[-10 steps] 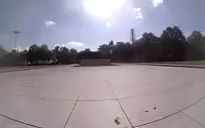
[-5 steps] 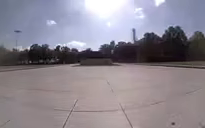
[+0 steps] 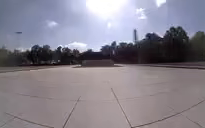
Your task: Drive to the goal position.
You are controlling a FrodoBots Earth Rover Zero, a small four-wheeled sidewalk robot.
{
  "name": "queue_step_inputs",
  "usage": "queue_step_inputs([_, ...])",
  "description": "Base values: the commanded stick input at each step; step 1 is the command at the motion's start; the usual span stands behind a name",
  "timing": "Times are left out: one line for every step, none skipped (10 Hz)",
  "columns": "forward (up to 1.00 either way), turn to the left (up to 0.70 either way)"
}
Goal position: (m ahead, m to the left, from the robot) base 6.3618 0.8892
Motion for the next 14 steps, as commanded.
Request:
queue_step_inputs([0.70,0.00])
queue_step_inputs([0.70,0.00])
queue_step_inputs([0.70,0.00])
queue_step_inputs([0.70,0.00])
queue_step_inputs([0.70,0.00])
queue_step_inputs([0.70,0.00])
queue_step_inputs([0.70,0.00])
queue_step_inputs([0.70,0.00])
queue_step_inputs([0.70,0.00])
queue_step_inputs([0.70,0.00])
queue_step_inputs([0.70,0.00])
queue_step_inputs([0.70,0.00])
queue_step_inputs([0.70,0.00])
queue_step_inputs([0.70,0.00])
